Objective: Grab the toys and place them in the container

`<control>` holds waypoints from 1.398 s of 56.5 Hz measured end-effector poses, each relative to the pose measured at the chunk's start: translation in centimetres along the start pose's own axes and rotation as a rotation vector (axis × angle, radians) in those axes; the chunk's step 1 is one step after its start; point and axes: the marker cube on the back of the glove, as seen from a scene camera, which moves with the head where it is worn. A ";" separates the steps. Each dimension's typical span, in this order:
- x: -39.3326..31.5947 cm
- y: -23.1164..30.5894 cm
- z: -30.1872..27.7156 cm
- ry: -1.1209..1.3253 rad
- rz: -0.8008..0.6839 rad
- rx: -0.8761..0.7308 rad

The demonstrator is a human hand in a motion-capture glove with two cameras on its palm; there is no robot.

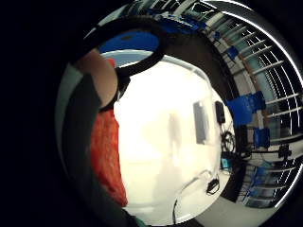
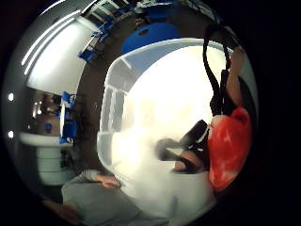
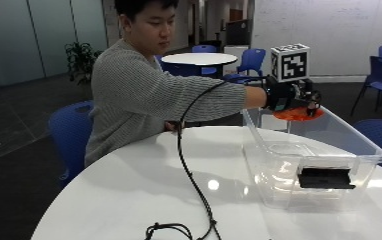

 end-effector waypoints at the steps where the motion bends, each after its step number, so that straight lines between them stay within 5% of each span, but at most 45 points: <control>1: 0.0 -0.1 0.2 -0.003 -0.002 -0.003; 25: -0.2 0.3 5.6 -0.022 0.075 -0.295; 47: -0.9 3.2 4.5 -0.108 0.018 -0.248; 65: 9.8 19.9 -5.7 -0.173 0.093 -0.053; 79: 15.2 29.2 -7.6 -0.005 0.245 -0.021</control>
